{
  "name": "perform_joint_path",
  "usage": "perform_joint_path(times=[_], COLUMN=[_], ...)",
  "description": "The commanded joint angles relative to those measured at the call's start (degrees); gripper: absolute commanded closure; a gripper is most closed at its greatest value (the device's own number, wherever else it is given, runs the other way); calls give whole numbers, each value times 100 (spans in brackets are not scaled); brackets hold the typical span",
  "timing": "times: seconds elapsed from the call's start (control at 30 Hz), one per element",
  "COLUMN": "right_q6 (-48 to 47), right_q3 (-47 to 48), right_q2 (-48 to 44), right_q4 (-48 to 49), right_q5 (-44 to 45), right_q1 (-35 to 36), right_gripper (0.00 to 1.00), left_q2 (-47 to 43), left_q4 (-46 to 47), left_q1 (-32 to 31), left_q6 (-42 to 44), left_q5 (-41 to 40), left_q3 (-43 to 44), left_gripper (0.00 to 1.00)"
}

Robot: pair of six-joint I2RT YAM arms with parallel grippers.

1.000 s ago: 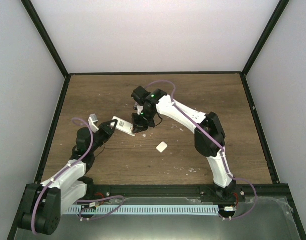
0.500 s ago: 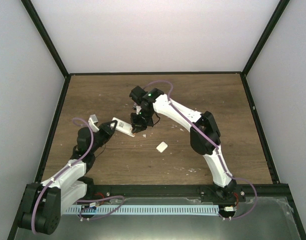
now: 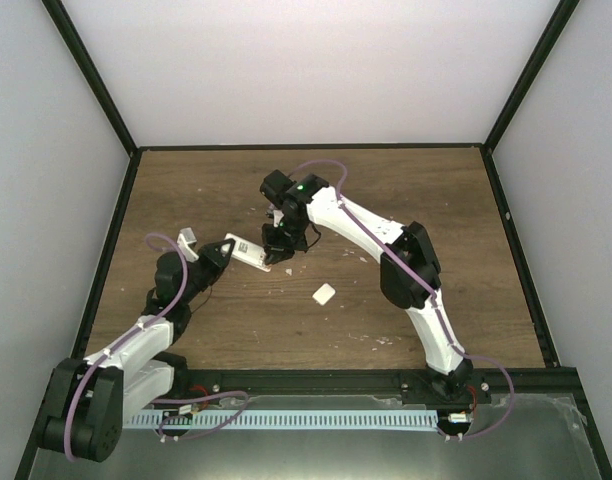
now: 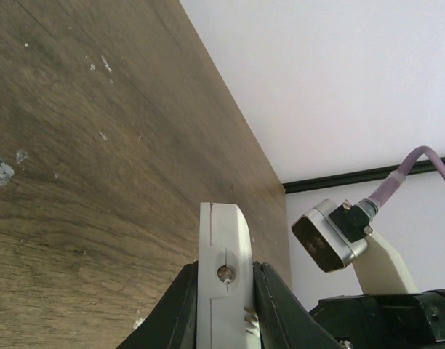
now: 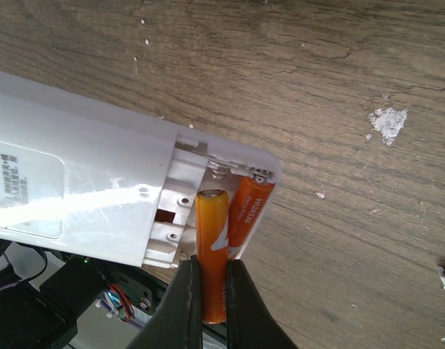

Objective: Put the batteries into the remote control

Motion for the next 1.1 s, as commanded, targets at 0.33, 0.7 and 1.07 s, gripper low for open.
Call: perform_joint_path(times=[0.33,0.7,1.07], right_q6=[234,235,242], right_q3=[577,597,753], right_q2=[254,224,189], right_q4=[-441,-392,-372], right_q5=[244,116,47], right_q1=[-27,-27,-18], right_gripper=[99,91,91], left_q2=[218,117,108], left_q4=[1466,1429,1378], left_q1=[-106,-145,-144], left_q6=[-1090,-1154,-1114], left_q5=[-150,-281,-297], left_q3=[-285,-322,-319], left_gripper=[100,100,100])
